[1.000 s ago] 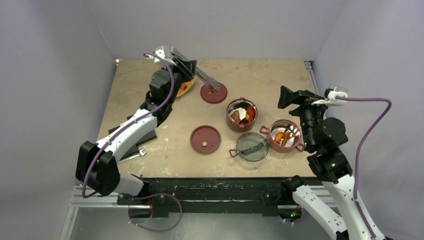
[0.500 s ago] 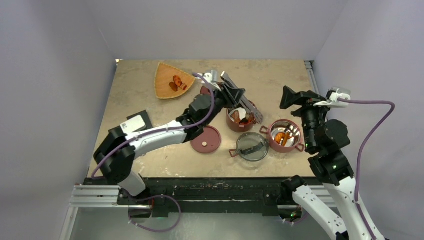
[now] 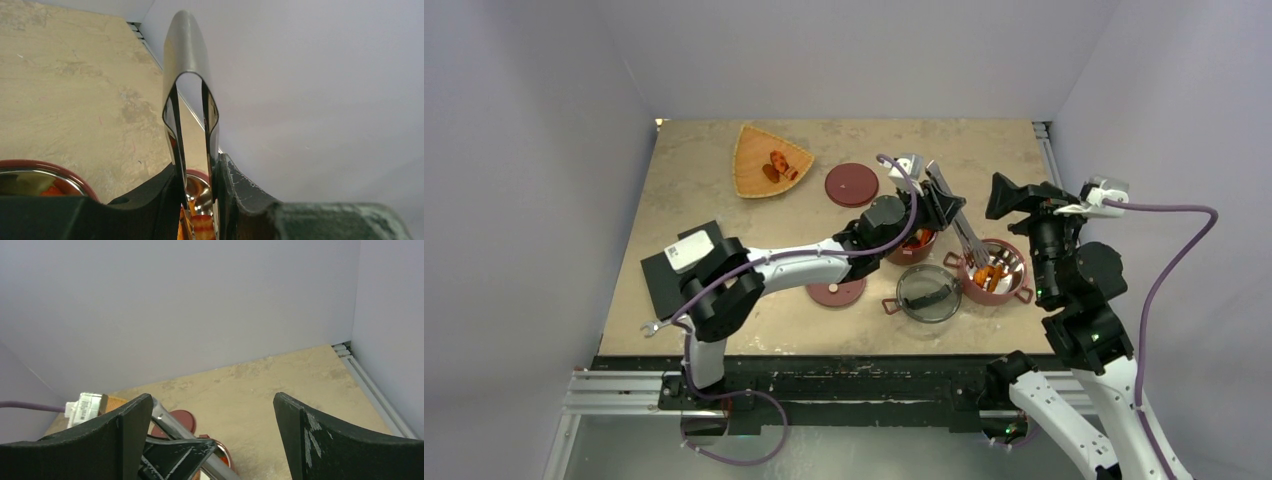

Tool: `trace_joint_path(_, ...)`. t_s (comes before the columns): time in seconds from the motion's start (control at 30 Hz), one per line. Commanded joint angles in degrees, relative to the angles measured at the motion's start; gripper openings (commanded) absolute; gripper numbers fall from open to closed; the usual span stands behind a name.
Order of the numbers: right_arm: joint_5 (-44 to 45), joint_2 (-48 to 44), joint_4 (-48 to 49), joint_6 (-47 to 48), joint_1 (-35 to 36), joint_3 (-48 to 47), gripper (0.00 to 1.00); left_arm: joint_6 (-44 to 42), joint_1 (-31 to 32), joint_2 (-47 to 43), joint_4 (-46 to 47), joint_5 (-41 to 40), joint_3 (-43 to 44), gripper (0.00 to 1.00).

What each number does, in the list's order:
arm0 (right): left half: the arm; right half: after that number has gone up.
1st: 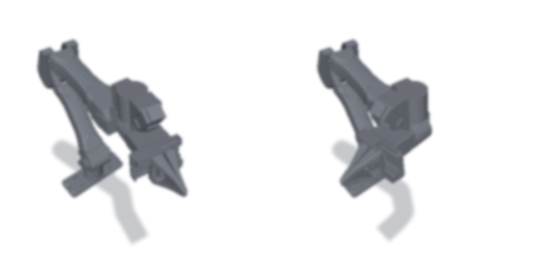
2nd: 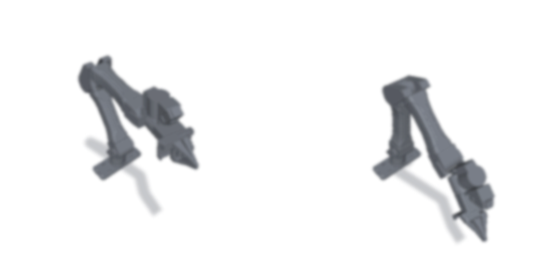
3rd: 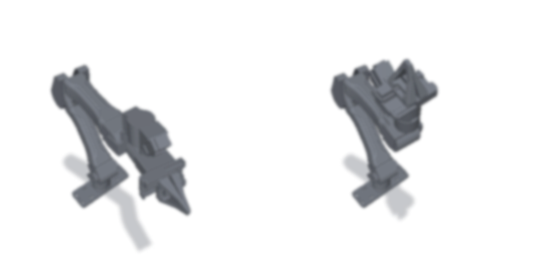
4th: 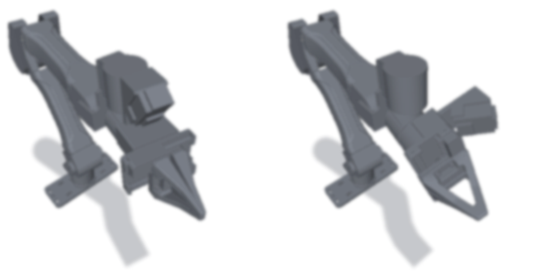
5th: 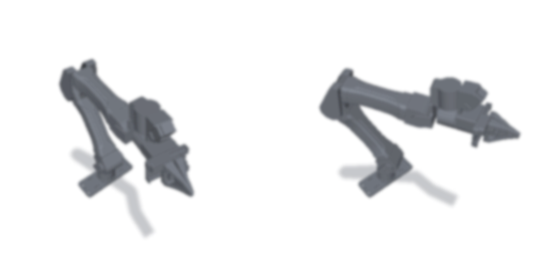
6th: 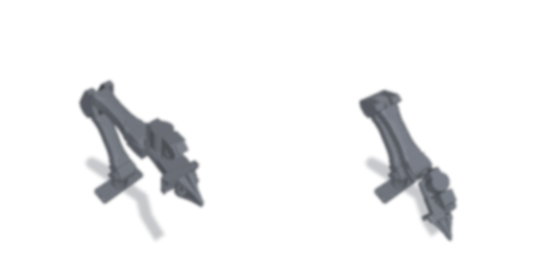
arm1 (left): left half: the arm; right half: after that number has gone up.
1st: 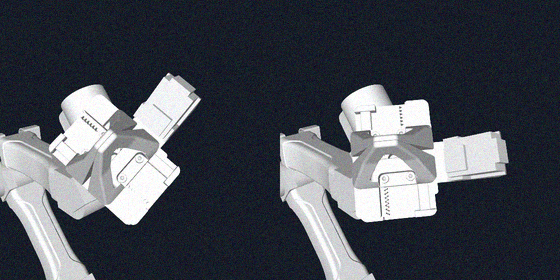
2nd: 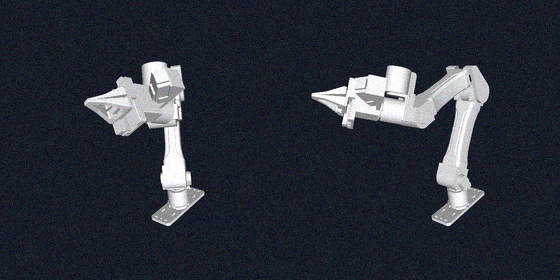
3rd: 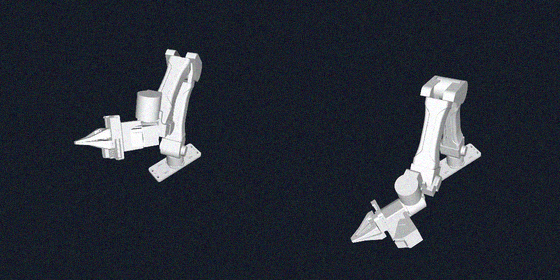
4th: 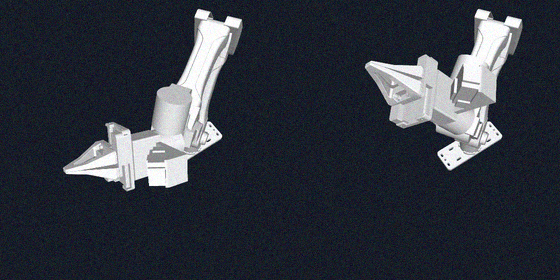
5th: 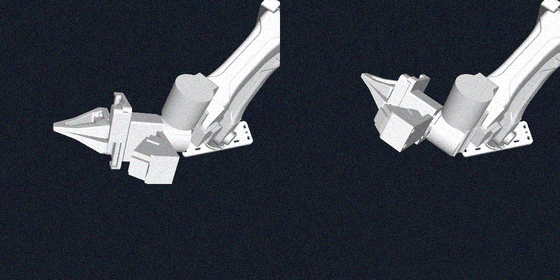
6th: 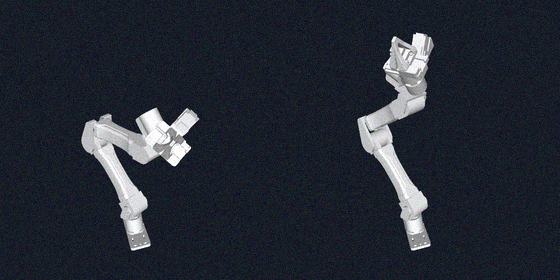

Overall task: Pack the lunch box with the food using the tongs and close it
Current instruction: Place the fake food in the packing box.

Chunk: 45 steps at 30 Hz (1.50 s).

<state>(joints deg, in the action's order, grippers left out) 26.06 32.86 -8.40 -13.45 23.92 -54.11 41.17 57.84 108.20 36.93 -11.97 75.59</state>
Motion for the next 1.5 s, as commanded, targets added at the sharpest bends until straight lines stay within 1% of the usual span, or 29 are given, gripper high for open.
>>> trace_joint_path(0.0,1.34,-0.59,0.41,0.4,-0.19,-1.96,0.94,-1.56,0.34,3.31,3.65,0.94,4.84,0.18)
trace_joint_path(0.27,1.57,-0.69,0.45,0.8,-0.22,-1.64,0.94,-3.29,1.04,9.24,-0.58,2.47,11.97,0.22)
trace_joint_path(0.5,2.01,-1.21,0.47,0.97,-0.24,-1.09,0.95,-4.02,1.04,10.45,-2.35,2.21,13.23,0.34)
trace_joint_path(0.6,2.06,-1.19,0.59,0.95,-0.27,-1.09,0.95,-4.15,1.04,10.56,-2.47,2.13,13.35,0.36)
trace_joint_path(0.7,2.06,-1.13,0.78,0.88,-0.19,-1.09,0.95,-4.34,1.09,10.21,-2.3,1.89,13.11,0.36)
trace_joint_path(0.83,2.23,-1.11,0.72,0.88,-0.26,-1.38,0.95,-4.88,1.05,8.34,-1.22,1.03,11.89,0.33)
trace_joint_path(1.03,2.79,-1.55,0.74,0.97,-0.19,-1.95,0.95,-6.87,1.04,2.59,0.07,-0.6,9.4,0.29)
trace_joint_path(1.17,2.96,-1.66,0.73,0.89,-0.2,-1.97,0.95,-7.8,1.01,-1.65,-0.48,-1.85,7.62,0.28)
trace_joint_path(1.3,2.77,-1.74,0.68,0.64,-0.23,-1.88,0.94,-8.78,0.51,-5.97,-2.77,-3.2,5.78,0.27)
trace_joint_path(1.47,2.17,-1.8,0.67,0.05,-0.2,-1.41,0.95,-10.12,-3.54,-11.71,-9.54,-2.82,4.48,0.27)
